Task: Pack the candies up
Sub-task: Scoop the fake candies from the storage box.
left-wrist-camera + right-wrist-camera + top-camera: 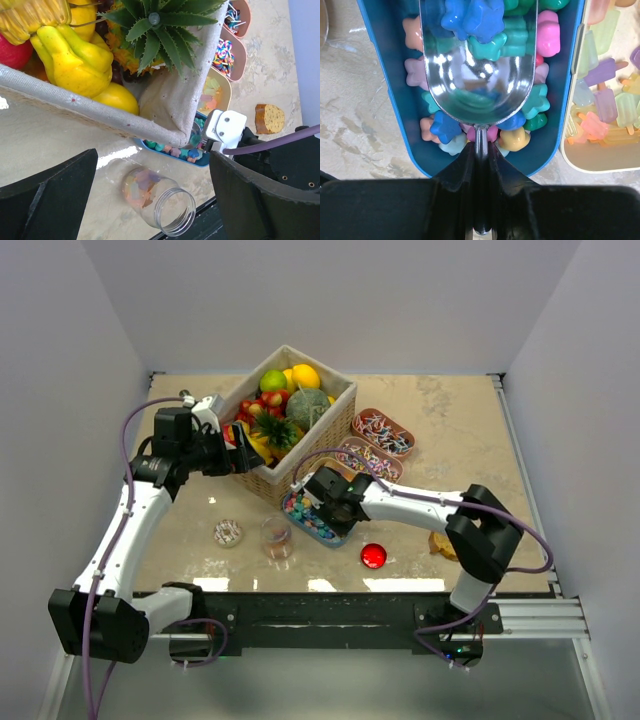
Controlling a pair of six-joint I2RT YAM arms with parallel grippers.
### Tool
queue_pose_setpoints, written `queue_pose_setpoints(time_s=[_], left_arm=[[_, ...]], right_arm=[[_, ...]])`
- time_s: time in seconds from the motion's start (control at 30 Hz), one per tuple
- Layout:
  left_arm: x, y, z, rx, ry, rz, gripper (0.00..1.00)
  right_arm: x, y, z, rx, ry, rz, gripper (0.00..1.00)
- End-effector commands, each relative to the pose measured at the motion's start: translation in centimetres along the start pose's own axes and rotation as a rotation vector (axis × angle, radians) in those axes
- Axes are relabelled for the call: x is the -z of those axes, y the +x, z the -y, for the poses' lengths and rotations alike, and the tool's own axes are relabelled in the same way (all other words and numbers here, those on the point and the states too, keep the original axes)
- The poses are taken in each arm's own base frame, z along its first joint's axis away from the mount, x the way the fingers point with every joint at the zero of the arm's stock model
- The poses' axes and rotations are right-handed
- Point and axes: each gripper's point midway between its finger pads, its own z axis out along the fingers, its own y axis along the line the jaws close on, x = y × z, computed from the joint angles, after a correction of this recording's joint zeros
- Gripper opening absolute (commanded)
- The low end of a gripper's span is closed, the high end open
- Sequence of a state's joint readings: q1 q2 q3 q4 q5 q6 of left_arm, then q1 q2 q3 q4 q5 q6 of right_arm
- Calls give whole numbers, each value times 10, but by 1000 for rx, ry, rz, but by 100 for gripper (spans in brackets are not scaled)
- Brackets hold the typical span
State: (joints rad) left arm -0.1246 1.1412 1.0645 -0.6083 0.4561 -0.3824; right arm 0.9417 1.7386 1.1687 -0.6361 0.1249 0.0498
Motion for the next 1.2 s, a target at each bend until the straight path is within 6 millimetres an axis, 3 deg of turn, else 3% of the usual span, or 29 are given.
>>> queue_pose_setpoints(time_s=[0.0, 0.33, 0.67, 1.17], left_arm=[[6, -16, 6, -28, 3, 44, 98], [7, -17, 7, -22, 4, 49, 98], [7, -20, 7, -24, -1, 55, 98], [8, -26, 9, -35, -2, 62, 98]], right_arm=[[9, -22, 10, -74, 49, 146, 0], [32, -21, 5, -84, -6, 233, 0], [41, -6, -1, -66, -51, 252, 0], [82, -19, -9, -52, -69, 375, 0]])
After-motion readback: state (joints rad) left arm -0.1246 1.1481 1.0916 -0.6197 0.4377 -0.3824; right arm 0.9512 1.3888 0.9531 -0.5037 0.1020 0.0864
